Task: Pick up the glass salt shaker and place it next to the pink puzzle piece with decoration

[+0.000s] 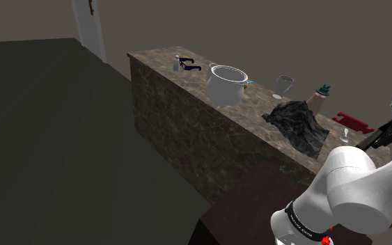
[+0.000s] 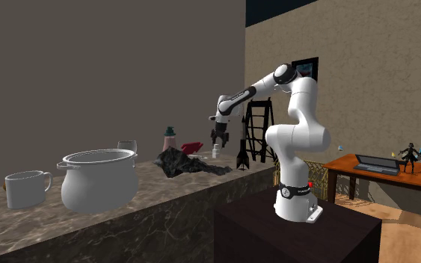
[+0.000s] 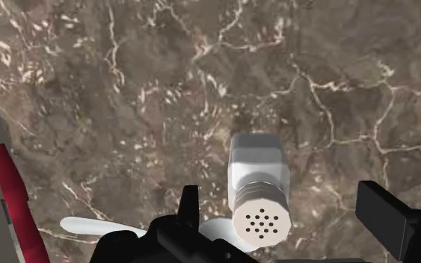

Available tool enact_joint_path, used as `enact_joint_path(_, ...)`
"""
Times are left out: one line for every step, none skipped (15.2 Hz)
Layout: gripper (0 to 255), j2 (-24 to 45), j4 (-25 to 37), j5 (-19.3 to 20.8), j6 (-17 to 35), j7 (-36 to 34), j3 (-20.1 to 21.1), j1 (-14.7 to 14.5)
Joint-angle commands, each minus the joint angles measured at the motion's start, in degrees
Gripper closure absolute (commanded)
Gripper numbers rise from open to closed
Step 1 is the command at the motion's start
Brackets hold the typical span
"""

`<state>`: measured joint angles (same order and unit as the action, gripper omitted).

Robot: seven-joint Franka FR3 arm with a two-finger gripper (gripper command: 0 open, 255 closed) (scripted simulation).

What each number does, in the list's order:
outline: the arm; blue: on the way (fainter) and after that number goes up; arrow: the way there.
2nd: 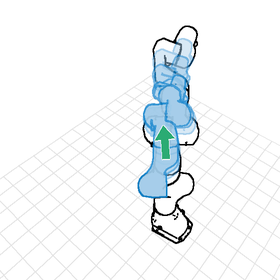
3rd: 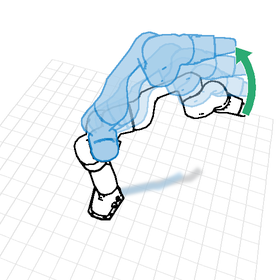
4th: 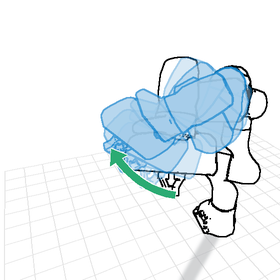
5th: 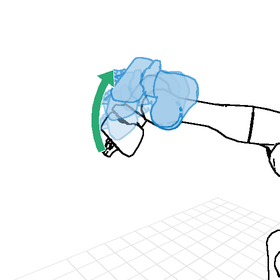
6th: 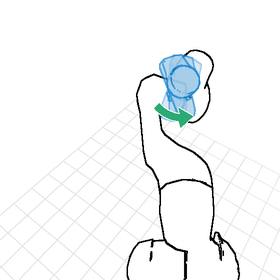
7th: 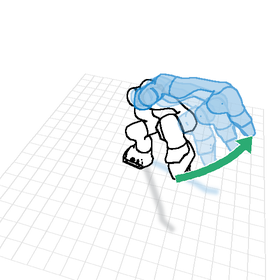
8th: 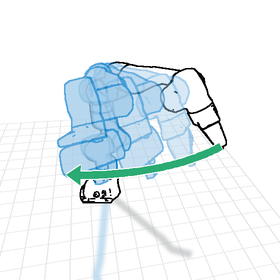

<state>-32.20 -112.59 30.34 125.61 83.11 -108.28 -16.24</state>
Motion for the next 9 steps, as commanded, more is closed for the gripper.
enact_joint_path(0,1.60,0.76,-2.06,-2.30,1.20,2.83,2.44)
enact_joint_path(0,2.27,1.23,-2.93,-3.38,1.74,4.09,3.53)
enact_joint_path(0,2.24,1.23,-2.91,-3.39,1.72,4.11,3.54)
enact_joint_path(0,2.24,1.23,-2.90,-3.39,1.72,4.11,3.54)
enact_joint_path(0,2.24,1.23,-2.90,-3.40,1.72,4.11,3.54)
enact_joint_path(0,2.24,1.23,-2.90,-3.40,1.71,4.11,3.54)
enact_joint_path(0,2.24,1.23,-2.90,-3.40,1.71,4.11,3.54)
enact_joint_path(0,2.24,1.24,-2.90,-3.40,1.71,4.11,3.54)
enact_joint_path(0,2.24,1.24,-2.90,-3.40,1.71,4.11,3.54)
